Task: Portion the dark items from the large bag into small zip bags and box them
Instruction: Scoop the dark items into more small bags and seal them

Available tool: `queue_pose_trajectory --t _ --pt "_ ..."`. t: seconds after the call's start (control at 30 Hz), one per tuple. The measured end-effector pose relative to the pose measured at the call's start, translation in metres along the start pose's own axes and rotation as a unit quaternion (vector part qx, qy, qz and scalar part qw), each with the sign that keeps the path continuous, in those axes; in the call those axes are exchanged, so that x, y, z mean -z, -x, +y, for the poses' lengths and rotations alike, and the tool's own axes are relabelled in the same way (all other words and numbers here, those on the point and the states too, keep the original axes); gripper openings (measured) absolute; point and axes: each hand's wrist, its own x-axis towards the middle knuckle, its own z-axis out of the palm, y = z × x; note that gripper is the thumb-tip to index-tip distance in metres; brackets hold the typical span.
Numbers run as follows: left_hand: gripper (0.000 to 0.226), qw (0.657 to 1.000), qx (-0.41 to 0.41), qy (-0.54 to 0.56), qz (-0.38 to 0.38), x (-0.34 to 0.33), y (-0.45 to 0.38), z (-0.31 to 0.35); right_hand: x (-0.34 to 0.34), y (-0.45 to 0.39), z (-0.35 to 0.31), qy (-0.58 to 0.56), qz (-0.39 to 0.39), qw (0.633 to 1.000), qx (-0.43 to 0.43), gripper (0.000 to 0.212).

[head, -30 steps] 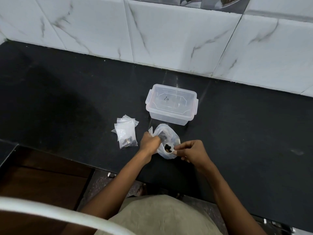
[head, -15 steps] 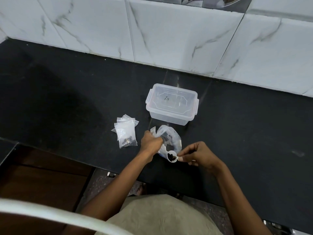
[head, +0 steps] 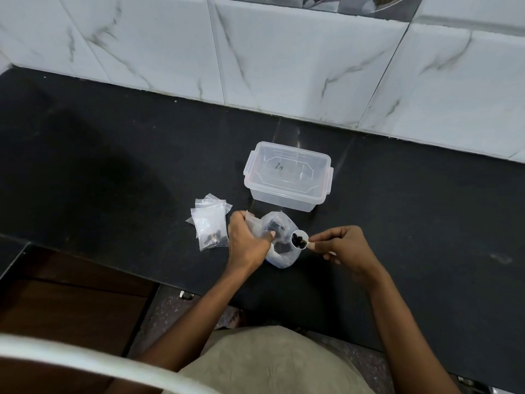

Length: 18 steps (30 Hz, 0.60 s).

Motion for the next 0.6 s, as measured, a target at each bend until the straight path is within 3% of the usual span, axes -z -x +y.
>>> queue_pose_trajectory --t 0.17,0.6 --pt "0.054 0.984 -0.161 -0.058 0.055 0.003 0.012 0.006 -0.006 0.008 -0.021 -0.029 0.024 0.999 0.038 0.007" --pt "0.063 0.974 -0.210 -0.079 -0.007 -0.003 0.015 0.022 -0.031 0.026 -0.043 -0.031 -0.009 0.996 0.086 0.008"
